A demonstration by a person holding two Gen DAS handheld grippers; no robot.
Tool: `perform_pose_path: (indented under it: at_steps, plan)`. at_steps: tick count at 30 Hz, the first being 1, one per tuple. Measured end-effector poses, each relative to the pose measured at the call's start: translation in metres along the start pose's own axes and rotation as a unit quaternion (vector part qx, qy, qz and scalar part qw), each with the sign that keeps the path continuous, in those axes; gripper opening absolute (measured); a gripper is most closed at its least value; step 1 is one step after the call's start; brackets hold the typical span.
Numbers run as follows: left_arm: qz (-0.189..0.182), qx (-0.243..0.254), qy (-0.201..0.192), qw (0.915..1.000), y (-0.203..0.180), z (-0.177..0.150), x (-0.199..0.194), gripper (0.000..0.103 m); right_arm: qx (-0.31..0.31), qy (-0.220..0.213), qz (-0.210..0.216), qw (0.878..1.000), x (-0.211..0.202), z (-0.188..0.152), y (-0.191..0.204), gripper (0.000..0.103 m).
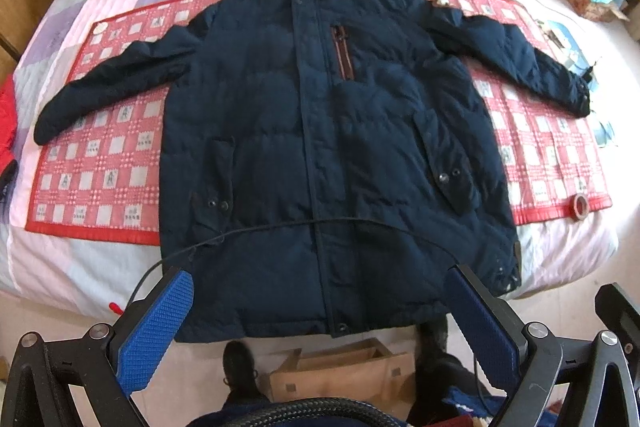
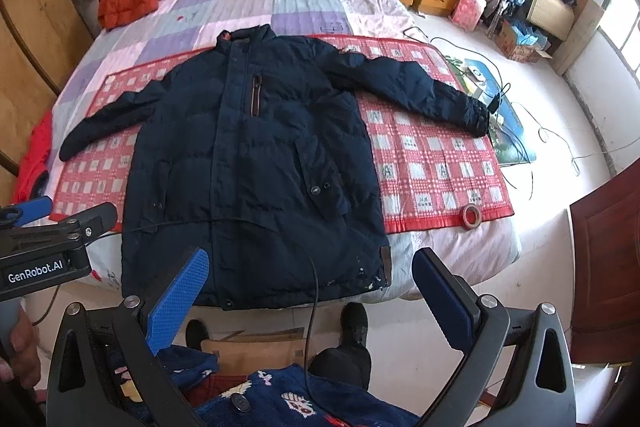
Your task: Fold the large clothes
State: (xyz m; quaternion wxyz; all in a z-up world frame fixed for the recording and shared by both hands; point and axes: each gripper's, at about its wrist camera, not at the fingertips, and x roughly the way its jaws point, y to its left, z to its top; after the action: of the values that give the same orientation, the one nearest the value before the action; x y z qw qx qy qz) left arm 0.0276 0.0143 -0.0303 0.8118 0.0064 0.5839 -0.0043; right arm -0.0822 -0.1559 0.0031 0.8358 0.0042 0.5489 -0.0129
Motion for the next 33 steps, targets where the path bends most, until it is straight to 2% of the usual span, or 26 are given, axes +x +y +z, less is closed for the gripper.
perform_pose_path:
  at_steps: [27,31,33]
  plan:
    - [0.002,-0.013,0.009,0.9999,0.016,0.013,0.015,0.103,-0.013,0.02,0.008,1.0,0.023,0.014,0.011,0.103]
    - [0.007,-0.013,-0.003,0.9999,0.024,0.011,0.033,0.103,-0.022,0.018,0.017,0.999,0.037,0.014,0.01,0.103]
    - [0.004,-0.005,-0.014,0.9999,0.03,0.009,0.054,0.103,-0.037,-0.009,0.016,0.999,0.049,0.013,0.008,0.103]
